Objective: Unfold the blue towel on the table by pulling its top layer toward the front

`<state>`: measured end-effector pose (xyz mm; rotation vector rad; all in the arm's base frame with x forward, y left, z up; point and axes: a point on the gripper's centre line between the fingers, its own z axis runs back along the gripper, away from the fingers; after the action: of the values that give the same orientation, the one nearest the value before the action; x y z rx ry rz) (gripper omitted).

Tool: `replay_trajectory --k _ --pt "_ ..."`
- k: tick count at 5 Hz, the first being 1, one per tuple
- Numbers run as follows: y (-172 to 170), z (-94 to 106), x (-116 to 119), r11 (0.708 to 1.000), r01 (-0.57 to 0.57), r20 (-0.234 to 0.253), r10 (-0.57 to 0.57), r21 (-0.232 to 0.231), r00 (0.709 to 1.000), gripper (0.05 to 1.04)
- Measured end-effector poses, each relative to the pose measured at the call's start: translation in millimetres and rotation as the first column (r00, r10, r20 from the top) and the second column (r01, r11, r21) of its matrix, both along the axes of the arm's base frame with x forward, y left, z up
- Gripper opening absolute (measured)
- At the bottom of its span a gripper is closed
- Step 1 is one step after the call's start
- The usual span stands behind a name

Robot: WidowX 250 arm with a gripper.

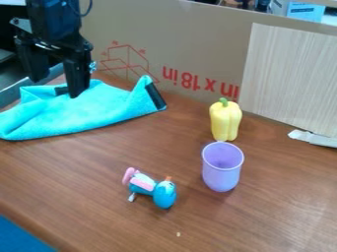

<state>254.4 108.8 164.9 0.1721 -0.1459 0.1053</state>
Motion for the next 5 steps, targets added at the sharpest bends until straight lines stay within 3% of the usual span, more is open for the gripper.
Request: replay_trajectory --k 2,3,4,5 --pt "16.8 -18.7 14.5 0.999 -0.032 -0.044 0.031 -0.010 0.999 1.000" --pt "34.5 -31.7 31.9 0.998 -0.056 -0.054 0.057 0.022 0.997 1.000" --pt "49.3 -37.7 49.1 0.999 -0.033 -0.063 0.035 0.035 0.997 1.000" --pt "59.7 -42.4 55.6 0.996 0.084 -0.046 -0.082 0.034 0.996 1.000"
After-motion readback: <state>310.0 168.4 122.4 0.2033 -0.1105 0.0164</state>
